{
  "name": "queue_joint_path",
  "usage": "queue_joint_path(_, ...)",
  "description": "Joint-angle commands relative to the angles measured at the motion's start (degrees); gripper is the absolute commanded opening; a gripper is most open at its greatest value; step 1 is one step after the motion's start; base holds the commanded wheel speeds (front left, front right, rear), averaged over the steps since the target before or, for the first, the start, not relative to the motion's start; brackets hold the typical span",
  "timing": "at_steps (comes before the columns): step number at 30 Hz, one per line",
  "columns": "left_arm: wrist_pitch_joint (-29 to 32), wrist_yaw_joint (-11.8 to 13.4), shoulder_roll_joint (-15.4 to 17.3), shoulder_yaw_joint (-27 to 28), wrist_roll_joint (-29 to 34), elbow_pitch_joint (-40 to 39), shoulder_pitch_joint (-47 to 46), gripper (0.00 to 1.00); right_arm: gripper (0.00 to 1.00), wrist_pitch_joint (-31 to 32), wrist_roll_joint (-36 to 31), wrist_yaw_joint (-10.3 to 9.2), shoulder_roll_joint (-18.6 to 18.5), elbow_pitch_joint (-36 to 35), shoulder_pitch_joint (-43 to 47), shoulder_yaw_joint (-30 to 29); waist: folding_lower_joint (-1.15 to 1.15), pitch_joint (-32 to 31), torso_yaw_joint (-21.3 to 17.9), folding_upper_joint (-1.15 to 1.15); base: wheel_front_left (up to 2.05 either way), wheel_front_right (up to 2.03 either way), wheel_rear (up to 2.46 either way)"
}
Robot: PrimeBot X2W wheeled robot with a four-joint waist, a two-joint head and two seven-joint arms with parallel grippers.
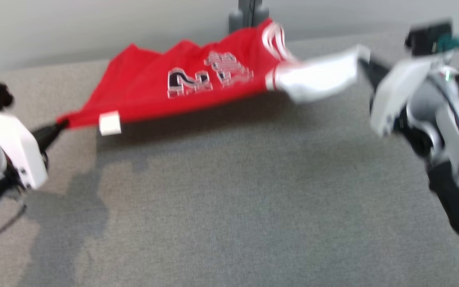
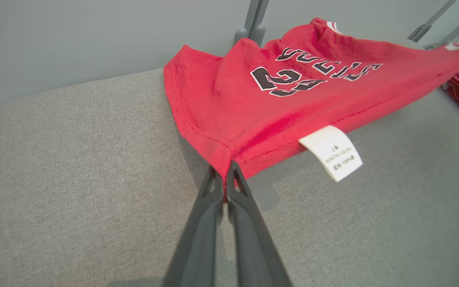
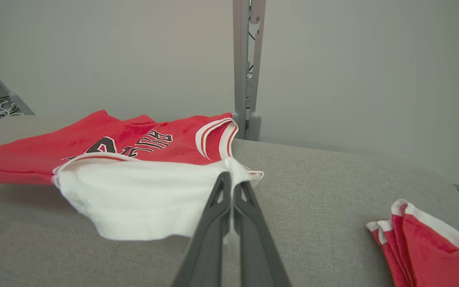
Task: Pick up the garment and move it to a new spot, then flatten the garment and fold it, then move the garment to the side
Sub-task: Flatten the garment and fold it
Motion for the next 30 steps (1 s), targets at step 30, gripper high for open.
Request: queue_joint_path(30, 23.3, 9.6, 11.3, -8.0, -9.8, -28.4, 13.9, 0.00, 0.00, 52.4, 7.0, -0.01, -8.6, -52.2, 43.5, -16.8, 0.00, -5.7, 2.1, 0.00, 0.00, 0.00, 0.00)
